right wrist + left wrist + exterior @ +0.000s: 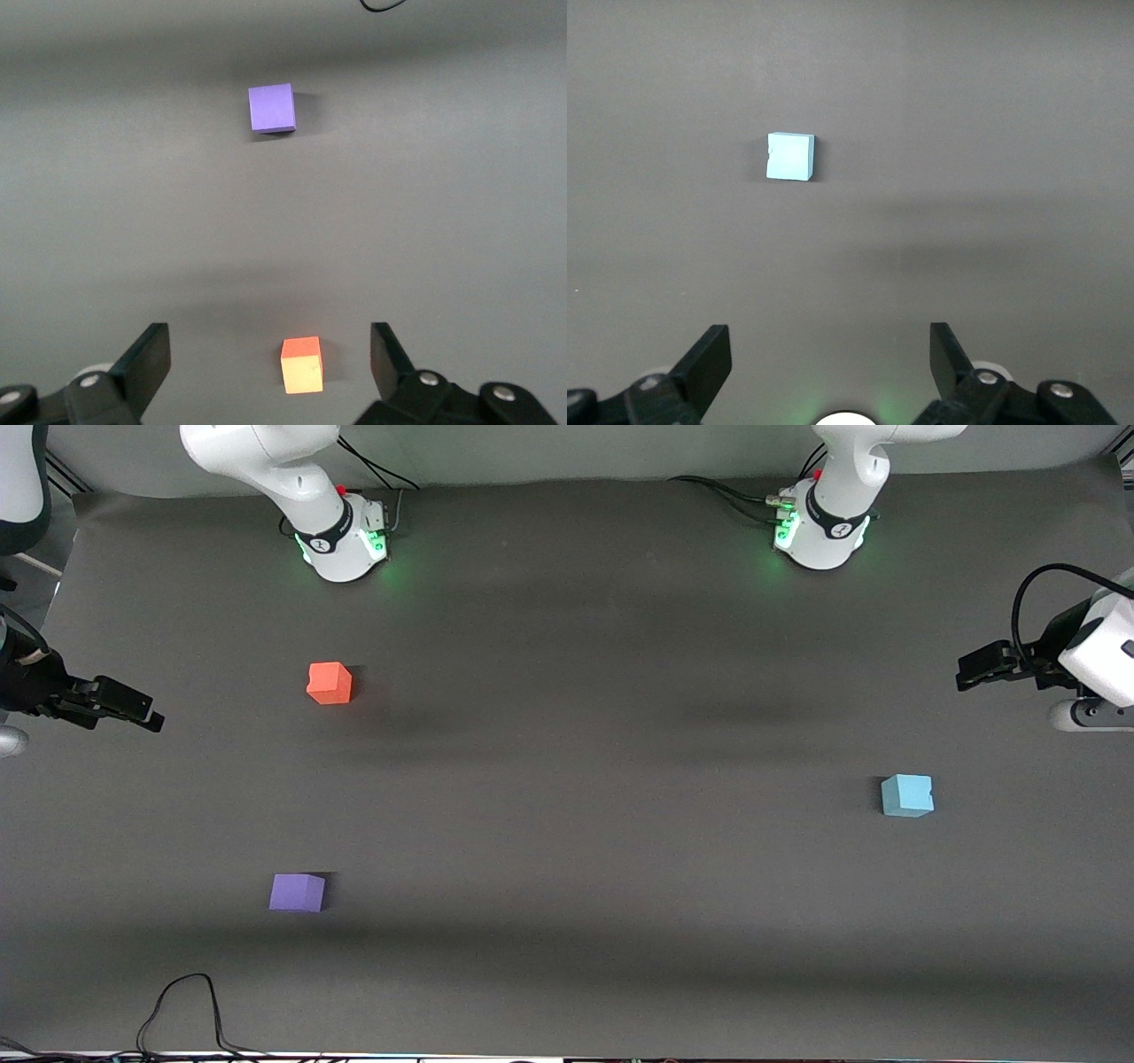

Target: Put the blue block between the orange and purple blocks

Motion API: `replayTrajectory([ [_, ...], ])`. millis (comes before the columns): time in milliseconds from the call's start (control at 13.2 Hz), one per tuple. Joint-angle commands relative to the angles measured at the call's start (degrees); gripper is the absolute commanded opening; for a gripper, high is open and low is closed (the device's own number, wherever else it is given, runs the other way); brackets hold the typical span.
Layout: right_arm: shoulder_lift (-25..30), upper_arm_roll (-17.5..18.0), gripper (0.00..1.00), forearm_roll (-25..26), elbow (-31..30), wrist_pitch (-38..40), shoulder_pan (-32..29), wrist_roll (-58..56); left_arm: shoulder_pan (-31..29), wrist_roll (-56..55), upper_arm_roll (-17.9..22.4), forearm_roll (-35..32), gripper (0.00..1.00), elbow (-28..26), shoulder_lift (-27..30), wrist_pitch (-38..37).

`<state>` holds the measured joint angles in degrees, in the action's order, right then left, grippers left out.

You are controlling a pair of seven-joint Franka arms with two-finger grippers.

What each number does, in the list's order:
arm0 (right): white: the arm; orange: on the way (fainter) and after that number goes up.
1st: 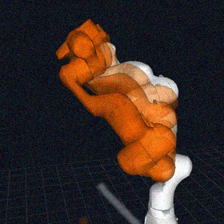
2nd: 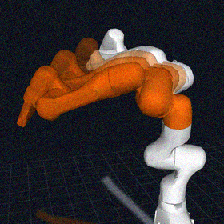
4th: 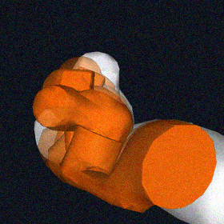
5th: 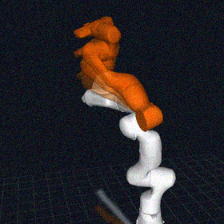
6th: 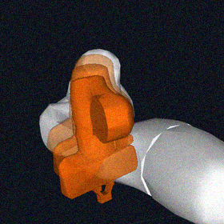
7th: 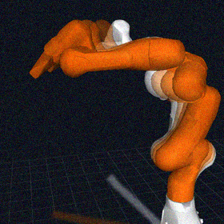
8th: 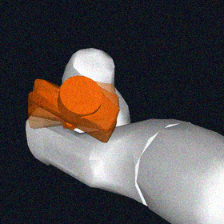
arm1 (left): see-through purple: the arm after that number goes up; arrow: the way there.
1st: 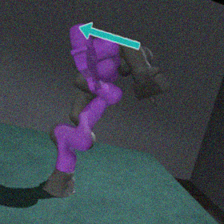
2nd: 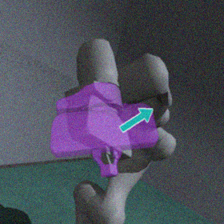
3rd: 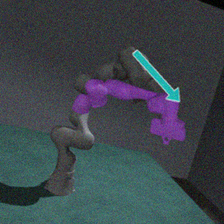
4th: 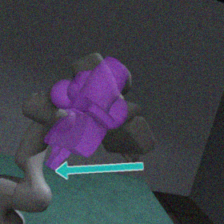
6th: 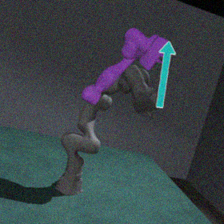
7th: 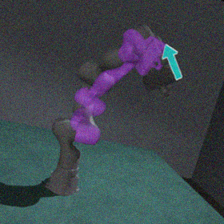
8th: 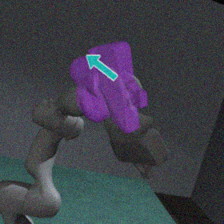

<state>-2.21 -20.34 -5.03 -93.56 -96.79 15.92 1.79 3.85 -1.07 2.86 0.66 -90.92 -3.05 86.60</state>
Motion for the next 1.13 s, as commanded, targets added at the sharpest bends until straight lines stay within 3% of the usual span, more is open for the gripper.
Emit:
replayTrajectory([
  [0, -0.7, -0.2, 1.0, -0.7, 1.3, 0.7, 0.1, -1.3, 0.6, 0.8, 0.8, 0.7, 1.0, 0.0, 0.9, -0.9],
  [227, -0.7, -0.2, 1.0, -0.7, 1.3, 0.7, 0.0, -1.3, 0.3, 1.0, 1.2, 0.6, 1.0, 0.1, 0.9, -1.7],
  [378, -0.7, -0.2, 1.0, -0.7, 1.4, 0.7, 0.3, -1.2, -0.4, 7.4, 1.4, -0.2, 1.0, -0.5, 1.9, -2.3],
  [529, -0.7, -0.2, 1.0, -0.7, 1.4, 0.7, 0.3, -1.1, -3.6, 10.8, 1.4, -1.1, 1.0, -3.9, 4.7, -1.4],
  [831, -0.9, -0.2, 1.0, -0.7, 1.3, 0.7, 0.3, -1.3, -3.9, 16.1, 1.4, -3.2, 1.0, -7.4, 6.2, 0.6],
  [1058, -0.9, -0.2, 1.0, -0.7, 1.4, 0.7, 0.3, -1.3, -4.3, 18.2, 1.8, -5.0, 1.0, -15.7, 9.7, 7.4],
])
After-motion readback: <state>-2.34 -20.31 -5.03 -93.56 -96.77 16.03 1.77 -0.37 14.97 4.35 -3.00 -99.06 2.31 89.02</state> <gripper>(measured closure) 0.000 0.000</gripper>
